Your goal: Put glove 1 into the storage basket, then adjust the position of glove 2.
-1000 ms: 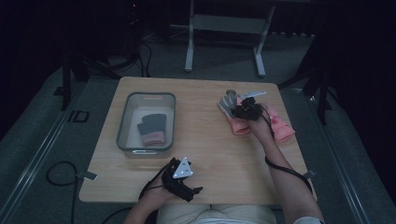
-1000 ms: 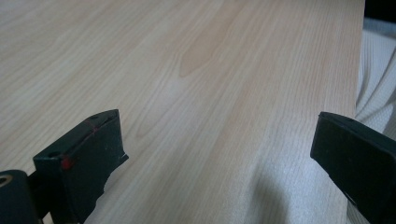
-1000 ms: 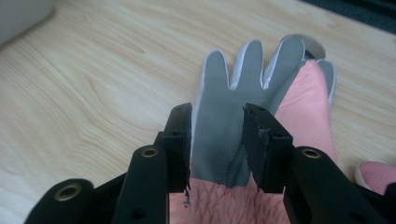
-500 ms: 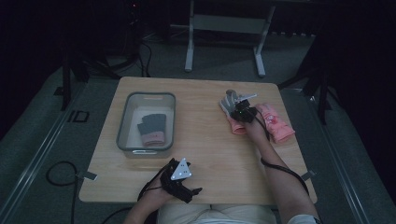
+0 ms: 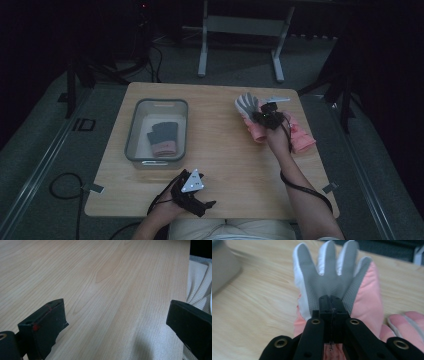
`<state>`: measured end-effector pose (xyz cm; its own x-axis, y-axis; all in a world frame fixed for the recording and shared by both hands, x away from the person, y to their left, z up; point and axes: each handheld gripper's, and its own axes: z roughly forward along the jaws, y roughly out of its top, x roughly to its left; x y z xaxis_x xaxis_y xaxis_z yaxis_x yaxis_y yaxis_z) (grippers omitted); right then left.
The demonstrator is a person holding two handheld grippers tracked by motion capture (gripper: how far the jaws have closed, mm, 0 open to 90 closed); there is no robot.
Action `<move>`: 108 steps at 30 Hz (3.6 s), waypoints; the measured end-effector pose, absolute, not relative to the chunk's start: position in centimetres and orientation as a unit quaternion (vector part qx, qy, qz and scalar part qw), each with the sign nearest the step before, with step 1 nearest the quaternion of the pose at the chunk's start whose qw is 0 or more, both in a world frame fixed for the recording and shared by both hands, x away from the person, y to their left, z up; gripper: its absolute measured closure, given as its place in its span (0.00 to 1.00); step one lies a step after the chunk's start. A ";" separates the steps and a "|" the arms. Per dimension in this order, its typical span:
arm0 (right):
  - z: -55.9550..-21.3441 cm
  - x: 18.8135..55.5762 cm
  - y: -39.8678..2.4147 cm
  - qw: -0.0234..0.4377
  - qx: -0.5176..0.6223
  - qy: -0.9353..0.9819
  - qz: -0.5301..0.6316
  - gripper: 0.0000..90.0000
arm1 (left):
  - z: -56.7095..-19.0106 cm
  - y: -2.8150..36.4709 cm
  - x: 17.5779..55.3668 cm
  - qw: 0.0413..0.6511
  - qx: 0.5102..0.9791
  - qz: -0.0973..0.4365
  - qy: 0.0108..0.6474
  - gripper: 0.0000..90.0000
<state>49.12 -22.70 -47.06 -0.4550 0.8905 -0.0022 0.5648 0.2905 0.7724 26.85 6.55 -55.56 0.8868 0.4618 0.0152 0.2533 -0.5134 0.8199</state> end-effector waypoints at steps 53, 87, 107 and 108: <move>-51.7 38.6 -15.5 0.131 0.549 0.746 0.353 0.76 | -55.6 5.7 26.1 0.447 0.870 0.114 0.175 0.02; -46.3 41.5 -35.9 0.250 0.411 0.808 0.340 0.72 | -55.4 6.4 26.4 0.447 0.864 0.123 0.197 0.02; -46.4 47.4 -37.4 0.255 0.405 0.817 0.321 0.65 | -55.0 6.4 26.1 0.454 0.861 0.127 0.189 0.02; -46.6 47.6 -37.5 0.253 0.404 0.819 0.318 0.65 | -55.0 6.4 26.1 0.454 0.861 0.127 0.189 0.02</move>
